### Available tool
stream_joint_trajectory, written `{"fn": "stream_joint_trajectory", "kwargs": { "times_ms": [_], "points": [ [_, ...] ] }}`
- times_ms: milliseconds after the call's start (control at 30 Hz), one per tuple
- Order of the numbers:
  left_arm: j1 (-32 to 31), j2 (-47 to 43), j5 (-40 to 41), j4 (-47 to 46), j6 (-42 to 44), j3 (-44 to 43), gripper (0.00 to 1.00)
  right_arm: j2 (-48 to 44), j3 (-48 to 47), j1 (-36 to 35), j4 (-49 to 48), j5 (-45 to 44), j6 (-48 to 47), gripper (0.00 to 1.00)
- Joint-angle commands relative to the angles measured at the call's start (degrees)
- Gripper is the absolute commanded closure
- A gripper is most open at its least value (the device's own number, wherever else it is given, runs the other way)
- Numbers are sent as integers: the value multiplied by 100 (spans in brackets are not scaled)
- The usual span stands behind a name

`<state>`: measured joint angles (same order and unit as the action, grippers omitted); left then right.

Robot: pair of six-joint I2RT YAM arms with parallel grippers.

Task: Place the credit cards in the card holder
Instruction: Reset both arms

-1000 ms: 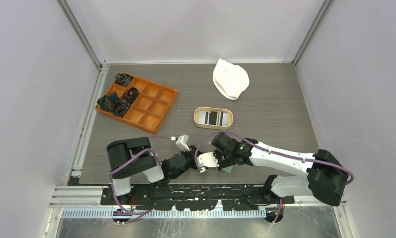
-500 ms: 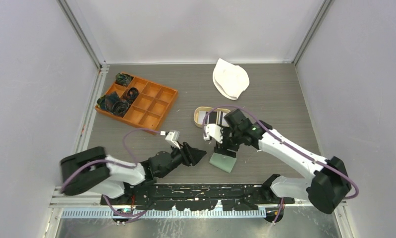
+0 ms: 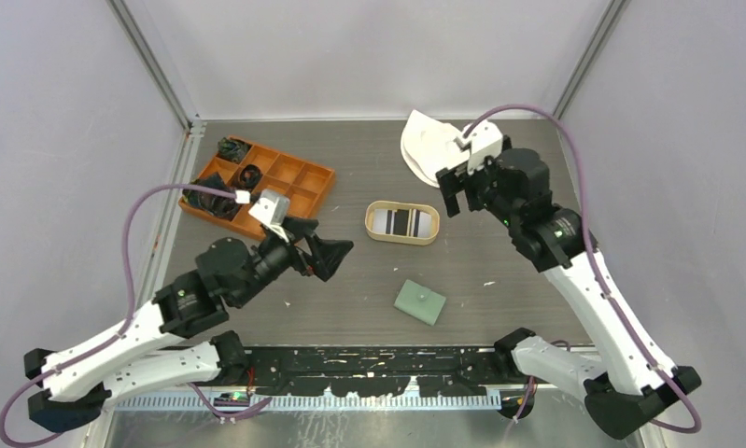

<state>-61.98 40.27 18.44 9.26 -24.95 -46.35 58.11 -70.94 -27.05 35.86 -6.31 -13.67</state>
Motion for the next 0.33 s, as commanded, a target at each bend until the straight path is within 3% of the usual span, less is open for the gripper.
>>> {"fn": "stream_joint_trajectory", "kwargs": {
  "times_ms": [0, 167, 300],
  "points": [
    [19, 174, -316, 1561, 582, -962, 0, -234, -635, -26, 140, -148, 1511, 0],
    [24, 76, -576, 1685, 546, -1230, 0, -317, -876, -27, 264, -357, 1816, 1],
    [25, -122, -474, 1651, 522, -1090, 0, -346, -881, -29, 392, 38, 1755, 1]
  ]
}}
